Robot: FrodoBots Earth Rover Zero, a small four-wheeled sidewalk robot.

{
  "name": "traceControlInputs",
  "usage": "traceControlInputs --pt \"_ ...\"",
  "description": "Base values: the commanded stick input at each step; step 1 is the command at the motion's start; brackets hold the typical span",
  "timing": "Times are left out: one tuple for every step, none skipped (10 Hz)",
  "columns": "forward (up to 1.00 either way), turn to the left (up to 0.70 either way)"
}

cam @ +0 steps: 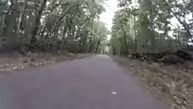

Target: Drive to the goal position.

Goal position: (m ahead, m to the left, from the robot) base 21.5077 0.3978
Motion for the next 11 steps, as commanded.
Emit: traceControlInputs --pt "0.7 0.0" --pt "0.7 0.0" --pt "0.7 0.0" --pt "0.7 0.0" --pt "0.7 0.0" --pt "0.7 0.0" --pt "0.7 0.0" --pt "0.7 0.0" --pt "0.7 0.0" --pt "0.7 -0.06" --pt "0.7 -0.14"
